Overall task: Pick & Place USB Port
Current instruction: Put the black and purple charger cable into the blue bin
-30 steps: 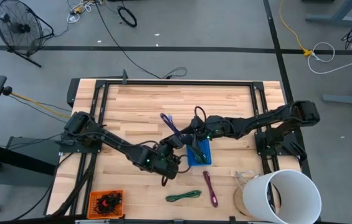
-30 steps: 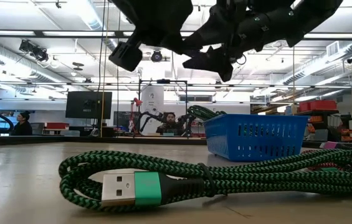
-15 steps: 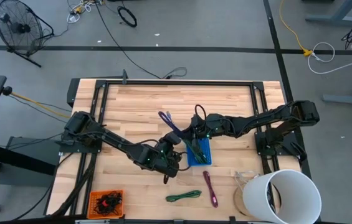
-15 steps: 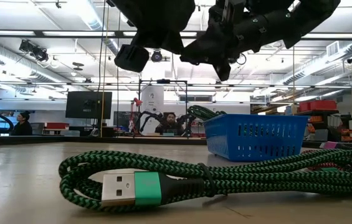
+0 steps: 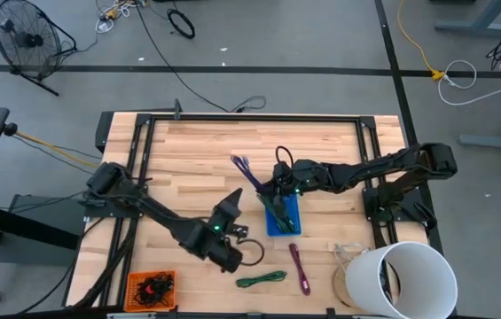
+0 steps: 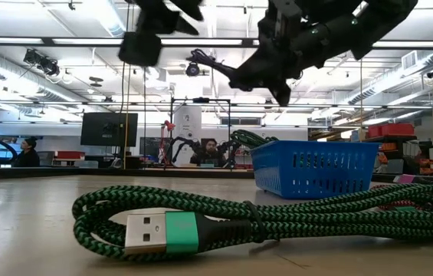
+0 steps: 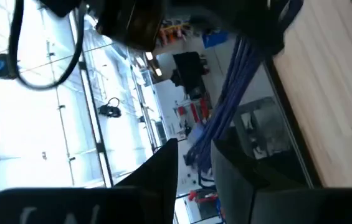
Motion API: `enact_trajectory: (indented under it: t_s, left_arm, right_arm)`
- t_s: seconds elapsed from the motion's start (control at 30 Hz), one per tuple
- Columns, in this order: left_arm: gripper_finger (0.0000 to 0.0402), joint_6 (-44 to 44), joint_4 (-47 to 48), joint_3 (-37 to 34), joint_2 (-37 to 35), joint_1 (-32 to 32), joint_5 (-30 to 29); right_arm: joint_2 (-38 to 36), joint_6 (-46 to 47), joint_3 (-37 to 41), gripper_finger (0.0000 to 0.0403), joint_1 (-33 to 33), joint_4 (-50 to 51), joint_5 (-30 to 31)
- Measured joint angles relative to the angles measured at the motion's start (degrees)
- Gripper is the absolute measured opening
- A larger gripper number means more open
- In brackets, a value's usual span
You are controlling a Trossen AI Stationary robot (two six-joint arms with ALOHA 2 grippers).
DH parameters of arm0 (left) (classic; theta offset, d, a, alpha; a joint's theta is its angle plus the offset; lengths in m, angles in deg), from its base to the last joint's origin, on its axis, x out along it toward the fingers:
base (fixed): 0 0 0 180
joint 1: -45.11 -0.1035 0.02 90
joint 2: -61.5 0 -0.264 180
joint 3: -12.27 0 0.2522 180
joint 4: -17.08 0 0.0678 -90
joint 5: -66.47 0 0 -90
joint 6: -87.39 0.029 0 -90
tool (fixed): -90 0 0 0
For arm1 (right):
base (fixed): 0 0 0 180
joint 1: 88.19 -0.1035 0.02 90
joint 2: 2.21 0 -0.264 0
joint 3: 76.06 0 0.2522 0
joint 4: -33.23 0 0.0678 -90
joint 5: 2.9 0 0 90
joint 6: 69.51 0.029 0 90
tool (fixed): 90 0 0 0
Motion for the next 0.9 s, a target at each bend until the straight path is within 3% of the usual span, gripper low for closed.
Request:
enact_trajectory:
  t_s: [0.2, 0.43, 0.63, 0.9]
  left_arm:
    - [0.009, -27.1, 22.8, 0.0, -3.4, 3.8, 3.7]
    - [0.0085, -56.3, 42.0, 0.0, -7.8, 7.7, 20.2]
    - [0.0085, -73.6, 48.6, 0.0, -9.2, 8.8, 32.8]
    - [0.0085, -83.7, 51.7, 0.0, -9.1, 9.3, 36.2]
  right_arm:
    - [-5.2, 1.6, 0.0, 0.002, -3.4, 11.4, 3.6]
    - [-8.8, 11.7, 0.0, 0.002, -13.1, 23.0, 14.5]
    - [-7.3, 25.5, 0.1, 0.002, -21.7, 29.7, 22.8]
    - [-6.7, 33.0, 0.0, 0.002, -29.0, 31.7, 32.7]
